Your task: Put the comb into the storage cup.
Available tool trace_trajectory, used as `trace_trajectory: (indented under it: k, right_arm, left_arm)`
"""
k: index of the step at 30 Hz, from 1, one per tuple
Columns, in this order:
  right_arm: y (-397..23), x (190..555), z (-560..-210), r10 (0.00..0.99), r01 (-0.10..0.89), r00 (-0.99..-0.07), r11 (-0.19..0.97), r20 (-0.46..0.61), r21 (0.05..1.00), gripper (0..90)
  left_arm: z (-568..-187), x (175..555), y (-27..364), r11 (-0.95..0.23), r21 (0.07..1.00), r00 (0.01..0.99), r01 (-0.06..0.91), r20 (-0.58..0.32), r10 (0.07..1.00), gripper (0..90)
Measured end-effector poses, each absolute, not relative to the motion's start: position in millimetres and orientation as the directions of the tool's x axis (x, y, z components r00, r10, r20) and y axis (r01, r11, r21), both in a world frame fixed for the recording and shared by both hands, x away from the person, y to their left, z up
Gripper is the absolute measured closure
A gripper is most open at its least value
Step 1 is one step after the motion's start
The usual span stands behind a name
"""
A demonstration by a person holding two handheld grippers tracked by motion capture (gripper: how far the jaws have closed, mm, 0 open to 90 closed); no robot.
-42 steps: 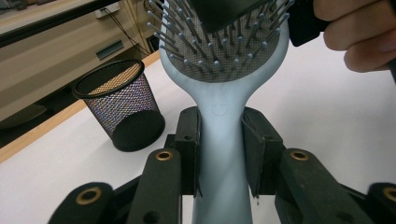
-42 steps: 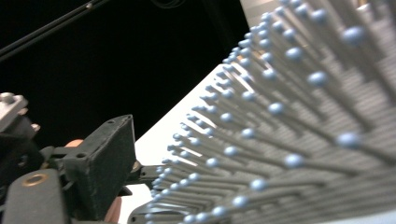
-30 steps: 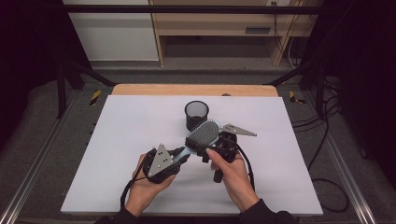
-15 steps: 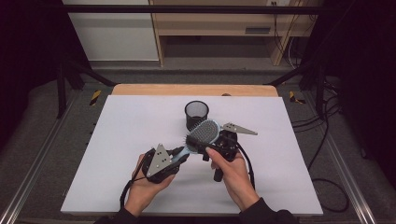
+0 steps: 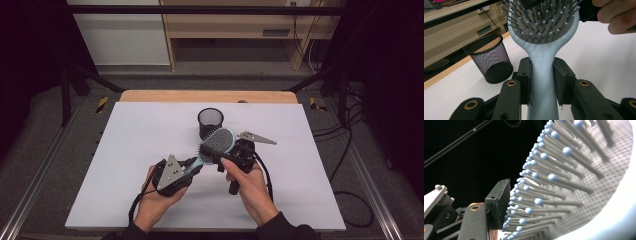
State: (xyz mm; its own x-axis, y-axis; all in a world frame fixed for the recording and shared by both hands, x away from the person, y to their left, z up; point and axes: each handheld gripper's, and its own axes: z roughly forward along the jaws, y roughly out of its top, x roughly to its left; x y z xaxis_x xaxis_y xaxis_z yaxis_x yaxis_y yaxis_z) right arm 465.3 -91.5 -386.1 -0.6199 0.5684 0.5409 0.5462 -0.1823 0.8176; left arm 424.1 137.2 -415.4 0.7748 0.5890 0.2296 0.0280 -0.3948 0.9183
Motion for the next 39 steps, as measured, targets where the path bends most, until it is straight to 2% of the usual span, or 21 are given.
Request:
trace_trajectory:
  k: [39]
  right_arm:
    - [-86.5, 462.5, -377.9, 0.571, 0.527, -0.646, -0.148, 0.507, 0.837, 43.2]
  left_arm:
    - [-416.9, 425.0, 139.5, -0.391, 0.92, 0.77, 0.036, 0.224, 0.598, 69.6]
